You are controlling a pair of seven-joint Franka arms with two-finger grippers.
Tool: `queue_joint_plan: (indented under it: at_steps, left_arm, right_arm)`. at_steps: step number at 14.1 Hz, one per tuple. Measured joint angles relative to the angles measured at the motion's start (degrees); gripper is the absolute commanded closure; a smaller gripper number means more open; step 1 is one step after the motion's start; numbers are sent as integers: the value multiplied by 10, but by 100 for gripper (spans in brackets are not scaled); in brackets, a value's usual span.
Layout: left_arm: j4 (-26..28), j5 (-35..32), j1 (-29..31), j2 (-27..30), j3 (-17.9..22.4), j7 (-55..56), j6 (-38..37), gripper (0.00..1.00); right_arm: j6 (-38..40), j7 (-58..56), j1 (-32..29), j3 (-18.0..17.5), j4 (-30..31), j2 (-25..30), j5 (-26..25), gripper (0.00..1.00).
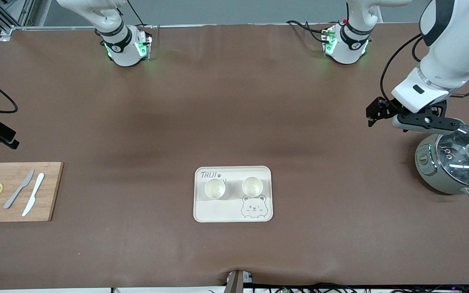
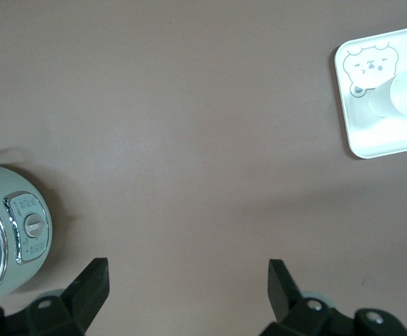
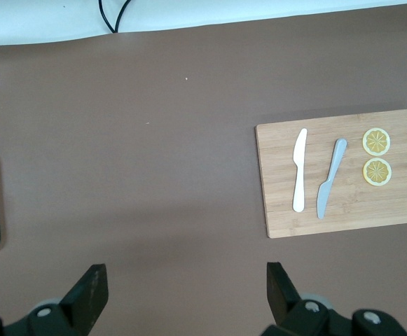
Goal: Place white IKEA cup upright on tray with both arms
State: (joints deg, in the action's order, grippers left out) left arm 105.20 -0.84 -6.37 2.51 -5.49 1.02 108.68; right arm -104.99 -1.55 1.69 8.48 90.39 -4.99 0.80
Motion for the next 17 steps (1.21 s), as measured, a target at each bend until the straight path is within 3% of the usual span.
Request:
queue_joint_plan:
  at_steps: [17]
  left_arm:
    - [9, 0, 20, 31, 0, -32, -29, 0]
  right_arm:
    - [0, 2, 0, -1, -25, 0, 1, 0]
